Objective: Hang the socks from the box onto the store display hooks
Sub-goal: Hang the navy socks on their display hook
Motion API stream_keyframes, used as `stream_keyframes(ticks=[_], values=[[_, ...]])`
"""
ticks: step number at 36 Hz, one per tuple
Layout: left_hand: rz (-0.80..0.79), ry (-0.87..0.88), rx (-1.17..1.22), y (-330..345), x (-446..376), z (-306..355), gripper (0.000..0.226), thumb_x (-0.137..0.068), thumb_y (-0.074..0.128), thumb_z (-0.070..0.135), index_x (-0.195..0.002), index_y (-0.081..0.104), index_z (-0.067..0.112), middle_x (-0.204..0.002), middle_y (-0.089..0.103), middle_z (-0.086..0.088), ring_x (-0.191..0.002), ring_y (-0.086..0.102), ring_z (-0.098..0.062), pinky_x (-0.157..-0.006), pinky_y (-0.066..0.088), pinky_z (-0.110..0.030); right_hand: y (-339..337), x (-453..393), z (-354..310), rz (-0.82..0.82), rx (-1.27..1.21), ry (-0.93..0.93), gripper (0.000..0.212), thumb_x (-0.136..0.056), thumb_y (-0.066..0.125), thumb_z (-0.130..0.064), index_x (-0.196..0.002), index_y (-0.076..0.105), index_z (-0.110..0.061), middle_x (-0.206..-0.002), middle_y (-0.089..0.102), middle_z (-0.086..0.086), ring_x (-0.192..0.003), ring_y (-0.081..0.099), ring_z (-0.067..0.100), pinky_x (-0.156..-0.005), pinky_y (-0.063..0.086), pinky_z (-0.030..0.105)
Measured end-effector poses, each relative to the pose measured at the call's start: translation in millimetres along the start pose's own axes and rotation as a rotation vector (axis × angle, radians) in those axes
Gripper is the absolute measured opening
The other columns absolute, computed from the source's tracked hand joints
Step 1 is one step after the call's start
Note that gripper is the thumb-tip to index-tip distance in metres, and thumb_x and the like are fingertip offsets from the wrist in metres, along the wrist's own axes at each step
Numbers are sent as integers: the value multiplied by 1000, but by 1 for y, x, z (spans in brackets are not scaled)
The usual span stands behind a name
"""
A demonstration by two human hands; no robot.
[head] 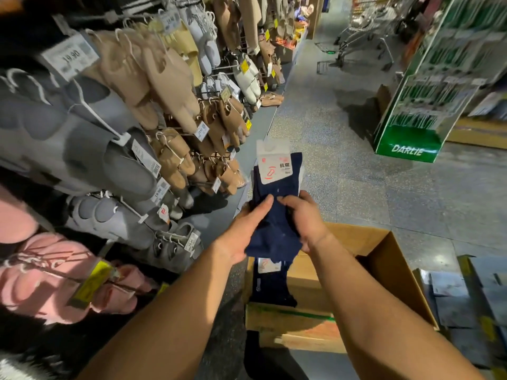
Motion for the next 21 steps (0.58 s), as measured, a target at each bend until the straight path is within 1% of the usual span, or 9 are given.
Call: stream_keyframes(ticks=[3, 5, 7, 9, 11, 14, 15, 18, 21], values=[[-6, 64, 40, 2, 11, 20, 46, -96, 66, 28, -138, 57, 12, -129, 68, -15, -120, 64, -34, -107, 48, -51, 15, 17, -20, -52, 88, -73, 21, -89, 58, 6, -107, 55, -4, -89, 72, 12, -77, 71, 24, -66, 59, 36], [57, 108, 9, -12, 15, 29, 40, -96, 67, 20, -134, 58, 10, -122, 72, -14, -115, 67, -33, -103, 51, -48, 24, 29, -23, -112, 178, -86, 25, -91, 61, 3, -114, 54, -4, -99, 72, 11, -81, 73, 20, -66, 59, 30], [111, 193, -96, -25, 20, 39, 36, -94, 71, 18, -128, 59, 16, -115, 74, -8, -109, 69, -29, -96, 55, -43, 32, 37, -21, -173, 237, -82, 33, -92, 63, -1, -123, 52, -6, -109, 71, 10, -90, 73, 19, -72, 60, 28], [147, 280, -176, -33, 33, 49, 29, -95, 69, 16, -120, 59, 26, -110, 75, 2, -104, 72, -21, -86, 58, -35, 43, 43, -16, -215, 229, -59, 36, -92, 66, -5, -126, 53, -10, -111, 72, 9, -96, 72, 22, -81, 60, 34], [178, 341, -170, -36, 51, 55, 28, -99, 63, 10, -116, 57, 32, -107, 74, 10, -99, 72, -11, -81, 59, -27, 59, 47, -9, -246, 189, -46, 40, -90, 71, -14, -125, 53, -13, -112, 73, 9, -100, 71, 25, -90, 57, 44], [272, 436, -150, -49, 81, 61, 36, -98, 64, 13, -130, 54, 28, -123, 69, 6, -108, 68, -7, -87, 55, -21, 91, 54, -5, -280, 324, -155, 51, -80, 79, -37, -121, 54, -19, -112, 72, 5, -103, 70, 23, -94, 54, 51], [331, 456, -125, -57, 93, 62, 39, -96, 66, 17, -131, 53, 28, -124, 69, 5, -110, 68, -8, -88, 54, -22, 105, 58, -6, -305, 399, -215, 51, -78, 79, -41, -119, 55, -23, -111, 72, 3, -103, 70, 22, -95, 53, 52], [496, 495, -34, -83, 132, 59, 36, -92, 71, 24, -123, 57, 34, -120, 72, 4, -114, 68, -16, -96, 54, -36, 142, 74, -2, -425, 517, -340, 43, -75, 74, -39, -113, 60, -27, -109, 72, 3, -102, 68, 21, -96, 52, 53], [646, 534, 43, -104, 177, 48, 30, -94, 71, 18, -118, 57, 31, -113, 74, 3, -107, 71, -18, -87, 56, -33, 171, 96, 17, -564, 614, -360, 58, -73, 66, -49, -124, 56, -24, -116, 69, 0, -107, 66, 18, -96, 51, 51]])
Point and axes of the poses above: each hand's wrist, its own x-axis away from the middle knuckle, its own y-axis out of the palm, z = x × y, the point moved 9 cm from there along -x, towards the middle knuckle
